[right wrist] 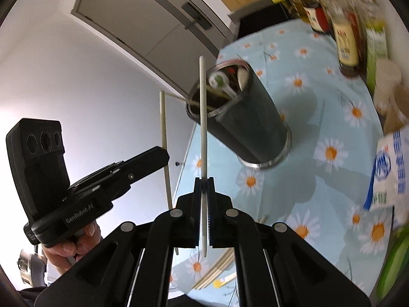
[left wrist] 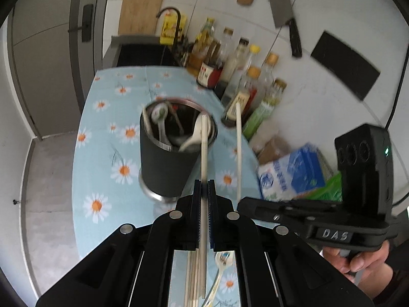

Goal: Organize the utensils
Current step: 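Lift both held chopsticks and carry them above the black holder, then open both tools to drop the chopsticks into the holder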

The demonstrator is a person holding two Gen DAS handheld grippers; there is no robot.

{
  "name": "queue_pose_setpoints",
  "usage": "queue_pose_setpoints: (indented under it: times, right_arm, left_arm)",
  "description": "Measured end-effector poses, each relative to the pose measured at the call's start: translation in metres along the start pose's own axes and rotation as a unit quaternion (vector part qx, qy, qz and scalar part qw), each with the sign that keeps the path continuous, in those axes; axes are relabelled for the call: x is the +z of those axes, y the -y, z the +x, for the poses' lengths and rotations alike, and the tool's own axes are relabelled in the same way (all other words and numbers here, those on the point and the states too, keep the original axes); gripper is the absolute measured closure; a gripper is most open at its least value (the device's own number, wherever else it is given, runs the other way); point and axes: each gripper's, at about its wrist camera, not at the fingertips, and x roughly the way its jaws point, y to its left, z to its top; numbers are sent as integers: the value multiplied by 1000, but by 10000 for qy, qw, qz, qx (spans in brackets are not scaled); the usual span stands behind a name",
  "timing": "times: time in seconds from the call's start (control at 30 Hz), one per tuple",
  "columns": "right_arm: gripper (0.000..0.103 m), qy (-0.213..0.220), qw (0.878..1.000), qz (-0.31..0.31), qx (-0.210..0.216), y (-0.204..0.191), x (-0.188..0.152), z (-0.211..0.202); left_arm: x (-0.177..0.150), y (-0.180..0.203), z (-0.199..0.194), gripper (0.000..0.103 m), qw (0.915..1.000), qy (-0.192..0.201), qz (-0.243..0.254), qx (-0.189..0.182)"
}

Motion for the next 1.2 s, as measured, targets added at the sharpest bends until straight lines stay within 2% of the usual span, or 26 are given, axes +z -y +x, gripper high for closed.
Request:
queue_pose_setpoints:
  times: [0.2, 0.43, 0.57, 0.73, 0.93, 1.07, 1.2]
  right_arm:
    - [98, 293, 9994, -160, 38, -6, 23, -4]
    - [98, 624, 9976, -276, 114, -11, 48, -10]
    - [98, 829, 9957, -403, 42, -13, 62, -10]
    - [98, 1162, 9919, -447, 257, -17, 75, -19]
    - [98, 1501, 9866, -597, 233, -23, 95, -22]
    - [98, 1865, 9771, -1027, 54, -36, 100, -25]
    - [98, 2042, 9711, -1233, -37, -39, 101, -20]
  left_arm:
    - [22, 2, -9, 99, 9983, 558, 85, -143]
    - [46, 4, -22, 99, 9926, 1172, 233, -233]
    - [57, 1, -24, 99, 9902, 1357, 211, -246]
    - [69, 1, -24, 99, 9870, 1574, 202, -239]
    - [82, -3, -28, 99, 9784, 2052, 194, -161]
    - [88, -7, -30, 99, 9736, 2270, 202, -126]
    - [93, -14, -29, 99, 9673, 2527, 178, -81]
